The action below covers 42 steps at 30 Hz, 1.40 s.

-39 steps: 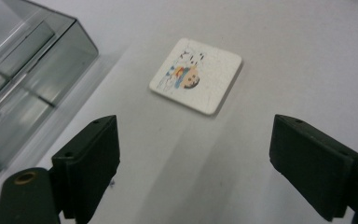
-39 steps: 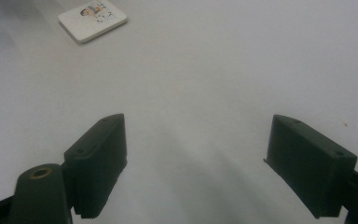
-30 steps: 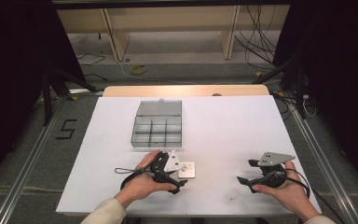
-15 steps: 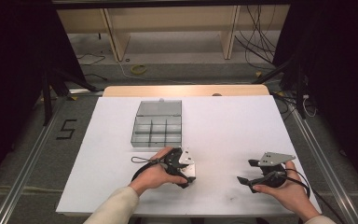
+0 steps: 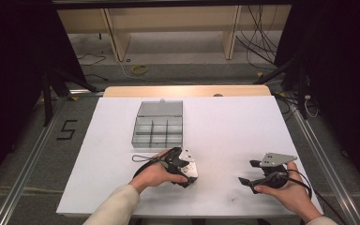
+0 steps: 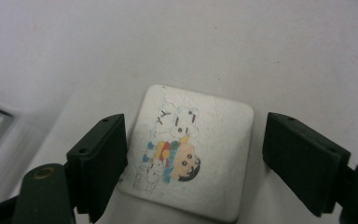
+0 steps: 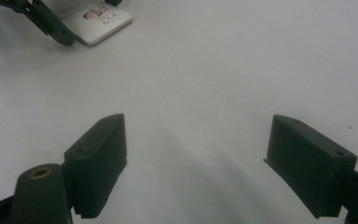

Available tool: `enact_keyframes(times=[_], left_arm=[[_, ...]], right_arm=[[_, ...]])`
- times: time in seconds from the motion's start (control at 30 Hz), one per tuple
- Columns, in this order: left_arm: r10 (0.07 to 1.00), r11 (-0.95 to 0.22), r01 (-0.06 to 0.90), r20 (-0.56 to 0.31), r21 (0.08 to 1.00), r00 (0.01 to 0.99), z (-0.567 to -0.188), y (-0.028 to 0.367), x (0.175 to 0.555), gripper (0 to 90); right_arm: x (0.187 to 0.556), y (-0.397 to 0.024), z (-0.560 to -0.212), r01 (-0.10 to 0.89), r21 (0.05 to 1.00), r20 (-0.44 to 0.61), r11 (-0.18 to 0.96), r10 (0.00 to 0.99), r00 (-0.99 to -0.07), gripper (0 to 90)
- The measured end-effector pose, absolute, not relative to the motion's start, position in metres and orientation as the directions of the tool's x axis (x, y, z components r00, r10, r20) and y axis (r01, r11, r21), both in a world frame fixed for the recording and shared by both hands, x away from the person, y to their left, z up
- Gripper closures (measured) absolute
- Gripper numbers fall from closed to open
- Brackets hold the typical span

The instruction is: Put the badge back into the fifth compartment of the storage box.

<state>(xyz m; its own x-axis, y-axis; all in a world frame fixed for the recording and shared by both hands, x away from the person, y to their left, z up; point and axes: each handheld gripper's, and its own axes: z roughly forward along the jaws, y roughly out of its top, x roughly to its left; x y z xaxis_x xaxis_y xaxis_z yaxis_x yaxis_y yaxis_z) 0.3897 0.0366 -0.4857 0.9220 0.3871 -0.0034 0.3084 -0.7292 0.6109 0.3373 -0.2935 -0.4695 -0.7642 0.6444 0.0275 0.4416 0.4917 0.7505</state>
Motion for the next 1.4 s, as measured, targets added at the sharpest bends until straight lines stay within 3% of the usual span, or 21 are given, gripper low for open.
enact_keyframes(times=[0.2, 0.27, 0.9, 1.4], left_arm=[[0.408, -0.726, 0.333, -0.013, 0.601, 0.913, -0.484, 0.036, 0.388, 25.9], [0.414, -0.735, 0.340, -0.008, 0.586, 0.910, -0.482, 0.035, 0.387, 32.1], [0.479, -0.742, 0.401, 0.005, 0.537, 0.878, -0.476, 0.028, 0.382, 32.5], [0.564, -0.651, 0.441, 0.004, 0.617, 0.826, -0.460, 0.033, 0.381, 32.5]], right_arm=[[0.337, -0.294, -0.469, 0.442, 0.750, 0.028, 0.492, 0.644, -0.765, 20.9], [0.337, -0.294, -0.469, 0.437, 0.752, 0.025, 0.493, 0.642, -0.767, 21.0], [0.337, -0.295, -0.469, 0.437, 0.754, 0.027, 0.489, 0.642, -0.766, 21.8], [0.337, -0.295, -0.468, 0.438, 0.757, 0.028, 0.485, 0.645, -0.763, 22.2]])
